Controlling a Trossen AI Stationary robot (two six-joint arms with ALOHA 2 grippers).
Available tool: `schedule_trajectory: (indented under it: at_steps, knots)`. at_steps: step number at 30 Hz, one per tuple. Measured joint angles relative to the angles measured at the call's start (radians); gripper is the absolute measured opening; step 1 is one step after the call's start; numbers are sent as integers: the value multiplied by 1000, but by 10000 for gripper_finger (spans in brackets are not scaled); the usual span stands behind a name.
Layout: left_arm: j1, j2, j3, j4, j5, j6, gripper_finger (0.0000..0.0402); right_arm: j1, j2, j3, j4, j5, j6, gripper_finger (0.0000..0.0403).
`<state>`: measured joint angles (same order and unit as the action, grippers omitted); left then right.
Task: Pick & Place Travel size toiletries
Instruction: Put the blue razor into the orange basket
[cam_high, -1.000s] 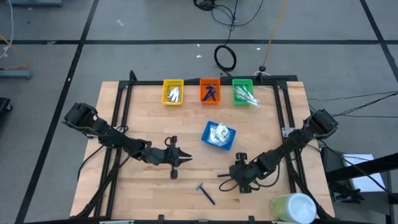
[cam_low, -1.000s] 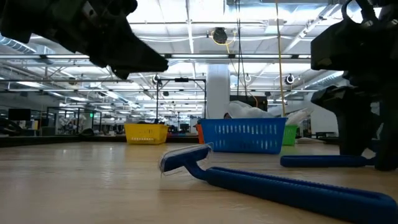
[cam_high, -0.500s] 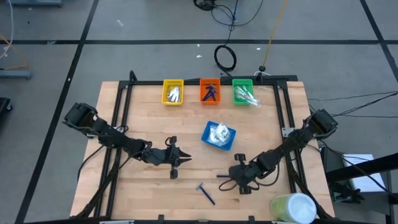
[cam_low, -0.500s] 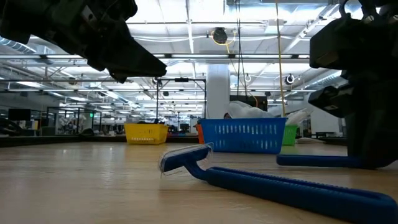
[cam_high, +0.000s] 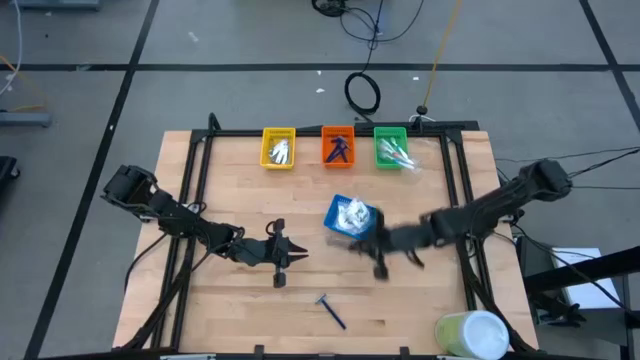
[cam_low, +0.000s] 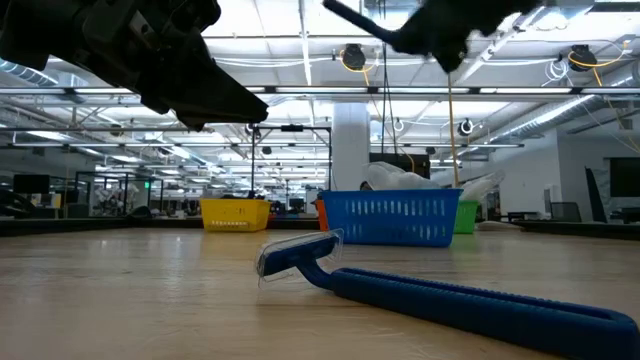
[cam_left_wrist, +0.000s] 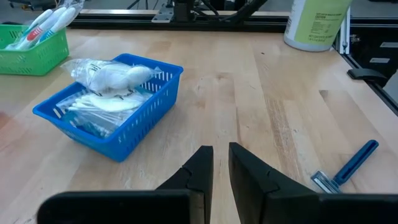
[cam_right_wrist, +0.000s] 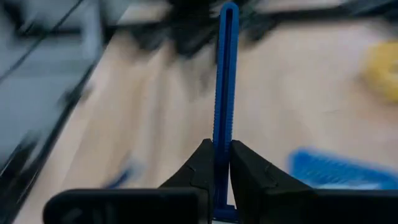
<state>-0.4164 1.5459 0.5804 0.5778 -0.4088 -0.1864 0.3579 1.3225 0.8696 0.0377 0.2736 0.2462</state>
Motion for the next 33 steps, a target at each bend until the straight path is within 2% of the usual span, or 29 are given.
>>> schedule_trajectory:
  at_steps: [3,7,11,15,18,24,33]
  knots:
    - [0,0,0,-1,0,0,51,-156,-36,2,24,6,-18,21]
    - [0,0,0,-6,0,0,51,-444,-25,1,84,-91,-50,21]
    - [0,0,0,-7,0,0,51,-695,70,1,213,-211,-33,21]
    - [0,0,0,-20,0,0,51,-851,206,1,353,-318,11,21]
    - [0,0,0,-31,0,0,51,-912,301,1,418,-409,35,24]
    - [0,0,0,-37,0,4,51,-951,382,1,485,-429,38,62]
    - [10,0,0,-37,0,29,51,-938,384,1,540,-430,-53,164]
